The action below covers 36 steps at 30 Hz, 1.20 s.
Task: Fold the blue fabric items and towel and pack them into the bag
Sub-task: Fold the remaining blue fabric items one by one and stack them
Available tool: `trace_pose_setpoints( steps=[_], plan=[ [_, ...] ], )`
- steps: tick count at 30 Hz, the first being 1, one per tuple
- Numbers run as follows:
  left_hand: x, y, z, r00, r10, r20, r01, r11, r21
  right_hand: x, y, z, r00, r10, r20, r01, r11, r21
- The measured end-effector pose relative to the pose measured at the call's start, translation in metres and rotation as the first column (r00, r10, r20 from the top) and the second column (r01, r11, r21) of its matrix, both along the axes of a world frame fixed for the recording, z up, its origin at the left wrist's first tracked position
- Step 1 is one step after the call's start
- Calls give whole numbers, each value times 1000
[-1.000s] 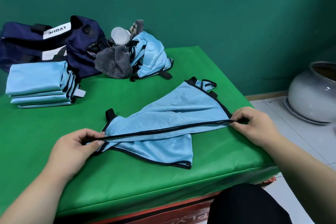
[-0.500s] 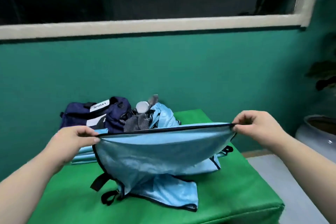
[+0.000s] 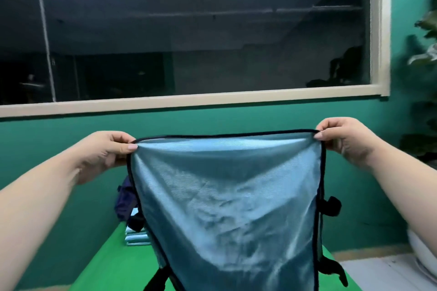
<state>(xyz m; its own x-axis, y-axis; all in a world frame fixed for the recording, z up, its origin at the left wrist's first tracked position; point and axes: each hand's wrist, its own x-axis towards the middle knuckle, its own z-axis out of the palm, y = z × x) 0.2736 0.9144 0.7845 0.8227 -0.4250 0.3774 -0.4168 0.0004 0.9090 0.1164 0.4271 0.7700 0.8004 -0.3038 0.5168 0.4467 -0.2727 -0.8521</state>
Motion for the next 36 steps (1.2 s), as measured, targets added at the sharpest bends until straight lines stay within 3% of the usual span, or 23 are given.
trace_pose_setpoints(
  steps=[12, 18, 24, 29, 33, 36],
  plan=[
    [59, -30, -44, 964, -99, -247, 76, 992, -103, 88, -17, -40, 989, 76, -127, -38, 960, 279],
    [127, -59, -11, 946, 32, -324, -74, 990, -118, 164, -26, 2, 988, 21, -152, 30, 944, 328],
    [198, -85, 111, 976, 144, -164, -151, 988, -31, 222, -42, 125, 997, -82, 5, 79, 971, 227],
    [193, -81, 193, 986, 157, 54, -145, 973, -178, 221, -39, 212, 967, -113, 229, 62, 973, 221],
    [148, -60, 184, 977, 54, 206, -32, 994, -105, 183, -35, 207, 957, -57, 283, 0, 980, 200],
    [119, -44, 141, 983, 25, 180, -37, 997, 62, 146, -35, 153, 978, 49, 200, -76, 988, 133]
  ],
)
